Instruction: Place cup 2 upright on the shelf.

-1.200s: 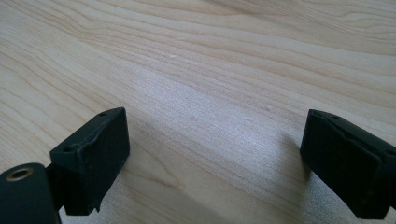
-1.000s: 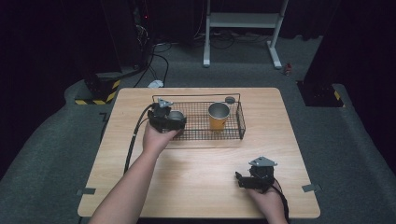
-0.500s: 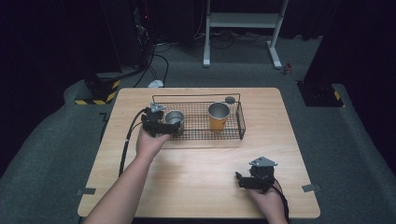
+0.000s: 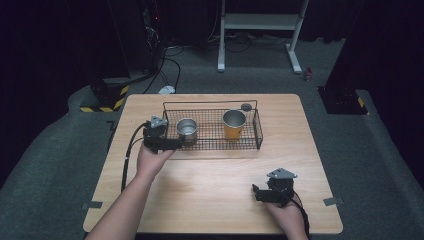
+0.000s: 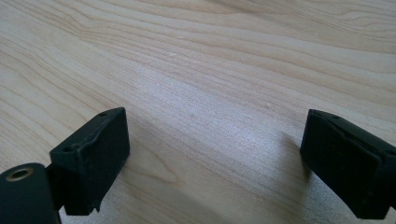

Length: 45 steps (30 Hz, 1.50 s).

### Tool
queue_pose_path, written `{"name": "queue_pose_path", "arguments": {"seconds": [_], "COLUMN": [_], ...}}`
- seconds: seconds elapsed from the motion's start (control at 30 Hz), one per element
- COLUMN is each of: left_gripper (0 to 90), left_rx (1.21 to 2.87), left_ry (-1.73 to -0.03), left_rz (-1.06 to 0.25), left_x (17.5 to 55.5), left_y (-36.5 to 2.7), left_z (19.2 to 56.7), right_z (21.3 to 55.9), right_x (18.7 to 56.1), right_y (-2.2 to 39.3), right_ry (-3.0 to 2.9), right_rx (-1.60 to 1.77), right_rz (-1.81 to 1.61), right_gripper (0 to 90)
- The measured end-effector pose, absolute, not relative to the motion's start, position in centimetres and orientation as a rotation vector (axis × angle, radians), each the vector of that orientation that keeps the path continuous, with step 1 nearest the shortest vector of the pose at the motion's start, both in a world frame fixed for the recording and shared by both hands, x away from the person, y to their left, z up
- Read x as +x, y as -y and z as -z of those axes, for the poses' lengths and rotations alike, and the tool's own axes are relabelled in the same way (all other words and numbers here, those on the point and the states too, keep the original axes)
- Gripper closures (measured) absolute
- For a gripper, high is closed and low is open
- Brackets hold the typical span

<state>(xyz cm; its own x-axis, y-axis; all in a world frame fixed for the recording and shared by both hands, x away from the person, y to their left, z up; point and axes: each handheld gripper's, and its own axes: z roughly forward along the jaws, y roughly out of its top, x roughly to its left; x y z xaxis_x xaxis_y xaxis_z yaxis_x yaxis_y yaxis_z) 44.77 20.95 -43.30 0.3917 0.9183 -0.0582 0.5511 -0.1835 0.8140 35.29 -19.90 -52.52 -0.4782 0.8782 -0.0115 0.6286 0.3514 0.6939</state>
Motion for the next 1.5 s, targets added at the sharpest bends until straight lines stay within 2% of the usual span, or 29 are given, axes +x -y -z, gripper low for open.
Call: {"name": "queue_pose_path", "arguments": {"seconds": [0.37,0.57,0.67,1.07,1.5], "left_gripper": [1.0,0.5,0.4,0.2,3.1], "left_rx": [1.820,1.807,1.812,1.884,1.982], "left_ry": [-1.245,-1.257,-1.272,-1.264,-1.273], "left_rz": [-0.635,-0.601,-0.529,-0.527,-0.444], "left_x": [43.1,42.2,41.9,39.8,36.2], "left_y": [-22.2,-22.7,-22.9,-23.2,-24.1], "left_z": [43.0,44.0,44.6,46.7,50.7], "right_z": [52.5,52.5,52.5,52.5,52.5], "right_x": [35.3,35.3,35.3,35.2,35.1], "right_y": [19.9,19.9,19.9,19.9,19.9], "right_ry": [-2.237,-2.237,-2.235,-2.232,-2.224], "right_rx": [1.321,1.323,1.326,1.325,1.338], "right_rz": [-0.893,-0.893,-0.893,-0.891,-0.888], "right_gripper": [8.0,8.0,8.0,8.0,8.0]}}
